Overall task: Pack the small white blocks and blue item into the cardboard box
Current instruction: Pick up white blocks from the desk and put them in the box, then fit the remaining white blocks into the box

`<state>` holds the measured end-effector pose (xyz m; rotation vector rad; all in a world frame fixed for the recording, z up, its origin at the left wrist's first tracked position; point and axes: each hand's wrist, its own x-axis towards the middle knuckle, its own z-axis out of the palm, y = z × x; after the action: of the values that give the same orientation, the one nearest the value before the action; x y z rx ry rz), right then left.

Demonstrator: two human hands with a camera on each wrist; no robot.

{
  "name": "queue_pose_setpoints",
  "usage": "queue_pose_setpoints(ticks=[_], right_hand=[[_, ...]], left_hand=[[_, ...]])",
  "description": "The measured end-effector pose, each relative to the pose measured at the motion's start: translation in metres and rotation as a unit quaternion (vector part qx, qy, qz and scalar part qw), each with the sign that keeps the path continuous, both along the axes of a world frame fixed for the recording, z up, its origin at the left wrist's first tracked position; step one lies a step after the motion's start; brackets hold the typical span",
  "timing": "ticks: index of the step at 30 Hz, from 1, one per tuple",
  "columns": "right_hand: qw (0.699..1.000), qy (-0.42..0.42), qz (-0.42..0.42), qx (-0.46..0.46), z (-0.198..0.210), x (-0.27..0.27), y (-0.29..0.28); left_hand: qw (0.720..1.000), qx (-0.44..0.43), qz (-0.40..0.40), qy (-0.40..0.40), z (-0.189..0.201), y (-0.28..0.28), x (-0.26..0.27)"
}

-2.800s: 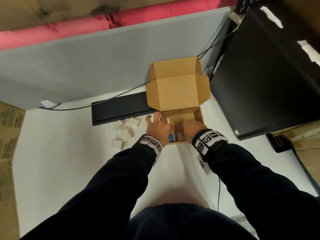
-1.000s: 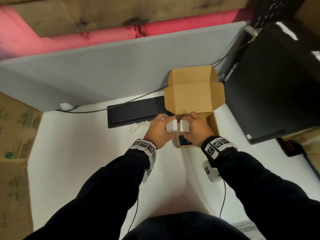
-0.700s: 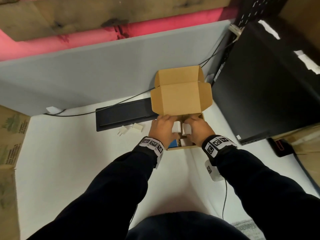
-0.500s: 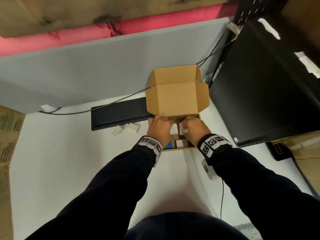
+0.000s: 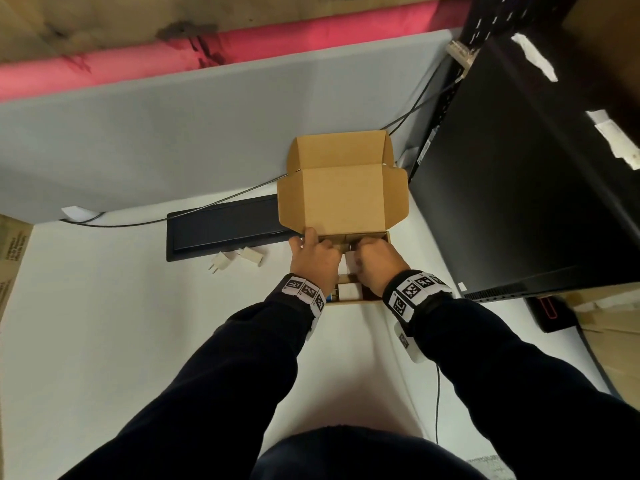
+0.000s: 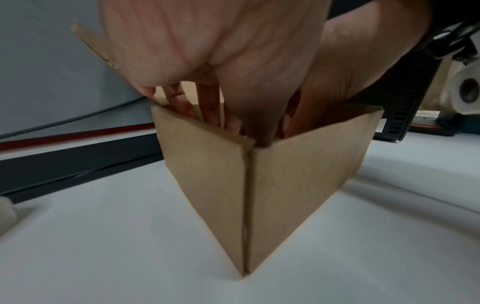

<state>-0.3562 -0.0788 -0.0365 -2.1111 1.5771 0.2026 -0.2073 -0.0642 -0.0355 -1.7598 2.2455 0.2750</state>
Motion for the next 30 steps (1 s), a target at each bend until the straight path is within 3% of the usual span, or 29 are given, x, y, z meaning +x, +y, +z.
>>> queue_pose_setpoints(ticks=[4, 8, 15, 21, 30], right_hand=[[1.0, -0.011, -0.003, 0.001, -0.001, -0.001, 0.001], [1.0, -0.019, 0.001, 0.0, 0.006, 0.002, 0.004], [0.987, -0.119, 0.042, -0.101, 0.025, 0.029, 0.014], [0.983, -0.135, 0.094, -0.085, 0.038, 0.089, 0.02], [0.994, -0.037, 0.1, -0.003, 0.028, 0.159, 0.012]], left_hand=[[1.0, -0.013, -0.007, 0.022, -0.004, 0.003, 0.001], [0.994, -0.031, -0.028, 0.101, -0.002, 0.006, 0.016], [0.97, -0.114, -0.028, 0.213, 0.01, 0.022, 0.058], [0.976, -0.091, 0.059, 0.19, 0.01, 0.035, 0.114], [0.976, -0.024, 0.161, 0.143, -0.002, 0.025, 0.191]])
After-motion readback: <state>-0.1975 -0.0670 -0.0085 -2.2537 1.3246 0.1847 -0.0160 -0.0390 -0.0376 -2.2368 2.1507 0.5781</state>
